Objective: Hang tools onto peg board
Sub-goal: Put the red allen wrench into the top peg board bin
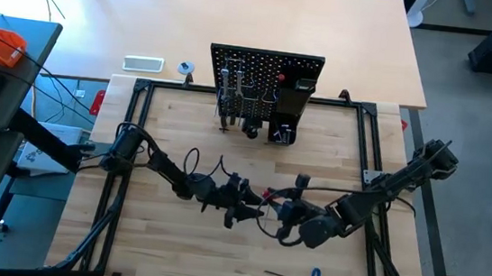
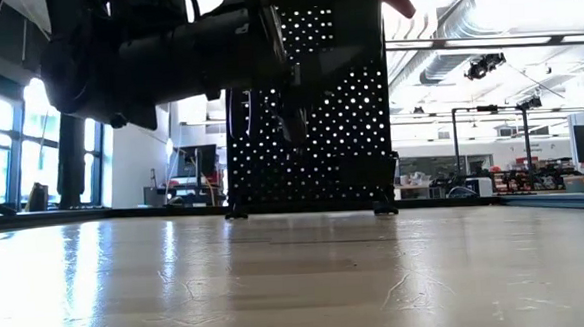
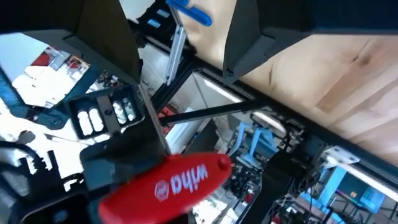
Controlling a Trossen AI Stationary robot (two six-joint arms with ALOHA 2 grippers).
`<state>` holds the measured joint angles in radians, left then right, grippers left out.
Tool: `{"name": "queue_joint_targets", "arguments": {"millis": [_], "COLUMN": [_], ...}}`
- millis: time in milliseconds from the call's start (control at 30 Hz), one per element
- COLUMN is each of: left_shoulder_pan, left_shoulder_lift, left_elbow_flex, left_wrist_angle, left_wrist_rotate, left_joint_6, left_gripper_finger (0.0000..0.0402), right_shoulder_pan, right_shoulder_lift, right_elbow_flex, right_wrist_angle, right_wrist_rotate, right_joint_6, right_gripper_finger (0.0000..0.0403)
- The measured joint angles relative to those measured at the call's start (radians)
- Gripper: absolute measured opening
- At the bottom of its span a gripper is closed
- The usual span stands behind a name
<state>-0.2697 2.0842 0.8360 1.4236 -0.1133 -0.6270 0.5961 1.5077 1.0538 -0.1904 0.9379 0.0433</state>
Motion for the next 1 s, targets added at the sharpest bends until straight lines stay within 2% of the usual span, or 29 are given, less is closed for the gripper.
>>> {"name": "queue_joint_targets", "arguments": {"millis": [200,633,733,1000], "left_shoulder_pan": [0.008,0.009,0.009,0.010], "left_shoulder_lift": [0.000,0.000,0.000,0.000], "left_elbow_flex": [0.003,0.087,0.092,0.093], "left_wrist_angle": [0.046,-0.051,-0.086,-0.086], "left_wrist_rotate": [0.017,0.071,0.061,0.059], "left_joint_6": [-0.012,-0.019,-0.010,0.011], "left_gripper_finger": [0.0218,0.0215,0.0197,0.0101], "right_shoulder_pan": [-0.002,-0.027,-0.027,-0.027], "right_shoulder_lift": [0.000,0.004,0.004,0.004], "right_elbow_flex": [0.000,0.000,0.000,0.000], "right_wrist_angle": [0.037,0.054,0.054,0.025], "right_wrist_rotate": [-0.003,-0.030,-0.030,-0.029], "right_joint_6": [-0.037,-0.052,-0.052,-0.044], "right_gripper_finger": [0.0098,0.0098,0.0098,0.0098]}}
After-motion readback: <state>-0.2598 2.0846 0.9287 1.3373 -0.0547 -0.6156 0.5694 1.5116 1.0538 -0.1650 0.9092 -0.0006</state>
